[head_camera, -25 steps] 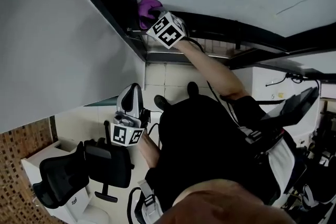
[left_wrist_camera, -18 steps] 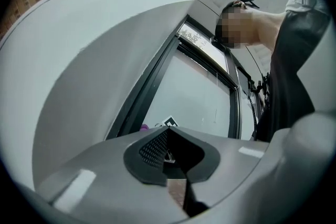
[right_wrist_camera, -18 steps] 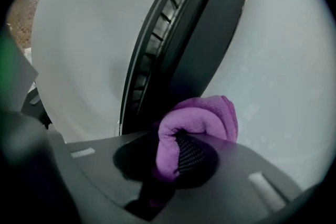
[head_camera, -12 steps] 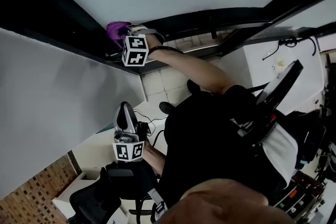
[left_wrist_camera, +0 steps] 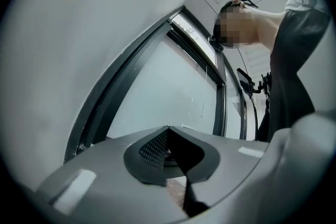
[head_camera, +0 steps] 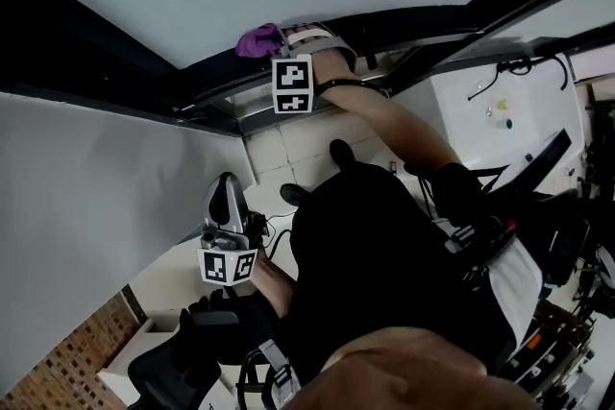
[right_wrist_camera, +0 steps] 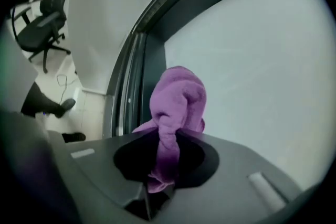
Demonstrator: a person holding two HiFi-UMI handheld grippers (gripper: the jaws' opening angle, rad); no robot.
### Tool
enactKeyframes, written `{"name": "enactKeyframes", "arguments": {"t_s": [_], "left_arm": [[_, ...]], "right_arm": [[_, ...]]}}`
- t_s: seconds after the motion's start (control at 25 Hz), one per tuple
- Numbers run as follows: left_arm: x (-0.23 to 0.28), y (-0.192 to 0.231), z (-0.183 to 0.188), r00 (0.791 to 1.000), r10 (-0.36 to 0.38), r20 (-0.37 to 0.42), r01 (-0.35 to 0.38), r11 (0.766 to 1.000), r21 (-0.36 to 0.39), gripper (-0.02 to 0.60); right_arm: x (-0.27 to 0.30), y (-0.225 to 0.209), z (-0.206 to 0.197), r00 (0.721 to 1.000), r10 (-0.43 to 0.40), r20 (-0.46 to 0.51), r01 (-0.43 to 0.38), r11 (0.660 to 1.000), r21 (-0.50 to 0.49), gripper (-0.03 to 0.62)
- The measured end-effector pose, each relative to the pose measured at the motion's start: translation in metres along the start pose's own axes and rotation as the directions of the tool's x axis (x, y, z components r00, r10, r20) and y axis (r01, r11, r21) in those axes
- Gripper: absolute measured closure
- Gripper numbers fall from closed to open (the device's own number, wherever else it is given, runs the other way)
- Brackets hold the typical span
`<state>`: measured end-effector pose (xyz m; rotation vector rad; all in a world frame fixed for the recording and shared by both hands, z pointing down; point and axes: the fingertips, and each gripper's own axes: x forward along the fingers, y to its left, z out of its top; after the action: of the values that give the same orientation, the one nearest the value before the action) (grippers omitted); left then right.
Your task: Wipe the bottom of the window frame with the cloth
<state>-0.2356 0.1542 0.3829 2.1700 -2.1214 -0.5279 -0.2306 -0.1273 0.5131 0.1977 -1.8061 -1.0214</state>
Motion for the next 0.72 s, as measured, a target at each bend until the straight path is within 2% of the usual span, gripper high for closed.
{"name": "enactKeyframes", "arguments": {"t_s": [0.12,0.24,0.36,0.48,0.52,0.56,0.6,0.64,0.68,0.72], "left_arm": [[0.007,-0.008,-0.003,1.000,-0.020,-0.001,0.020,1.000,-0.003,0.578],[0.007,-0.012,-0.005,1.000,-0.015,-0.006,0.015,1.000,-0.004,0.578],[0.005,-0.013,-0.007,1.000,-0.002,-0.003,0.002,1.000,-0.003,0.578],[-0.002,-0.009,-0.006,1.000,0.009,0.001,-0.009,1.000,-0.002,0.578],[-0.008,-0.006,-0.005,1.000,0.020,0.003,-0.020,1.000,-0.003,0.578],[-0.014,-0.002,-0.005,0.999,0.036,0.005,-0.036,0.999,-0.005,0.578],[-0.019,0.001,-0.005,0.999,0.052,0.009,-0.052,0.999,-0.008,0.578],[-0.024,0.005,-0.006,0.998,0.067,0.015,-0.067,0.998,-0.013,0.578],[-0.028,0.007,-0.006,0.997,0.079,0.024,-0.079,0.997,-0.017,0.578],[-0.032,0.009,-0.005,0.996,0.087,0.033,-0.087,0.996,-0.019,0.578]], "right_arm": [[-0.002,-0.003,-0.043,0.986,-0.053,-0.156,0.031,0.990,-0.140,0.534],[-0.004,-0.001,-0.068,0.971,-0.055,-0.235,0.006,0.979,-0.205,0.534],[-0.004,0.001,-0.081,0.965,-0.015,-0.263,-0.043,0.977,-0.211,0.534],[-0.008,0.005,-0.086,0.966,0.050,-0.255,-0.091,0.984,-0.152,0.533],[-0.014,0.007,-0.077,0.974,0.087,-0.209,-0.110,0.989,-0.101,0.531],[-0.023,0.009,-0.060,0.983,0.133,-0.123,-0.138,0.990,-0.027,0.531],[-0.035,0.009,-0.034,0.983,0.184,0.006,-0.184,0.981,0.067,0.531],[-0.048,0.006,-0.002,0.959,0.228,0.170,-0.256,0.952,0.168,0.531],[-0.060,0.000,0.032,0.905,0.249,0.345,-0.347,0.901,0.261,0.531],[-0.069,-0.007,0.065,0.831,0.242,0.500,-0.443,0.832,0.333,0.531]]}}
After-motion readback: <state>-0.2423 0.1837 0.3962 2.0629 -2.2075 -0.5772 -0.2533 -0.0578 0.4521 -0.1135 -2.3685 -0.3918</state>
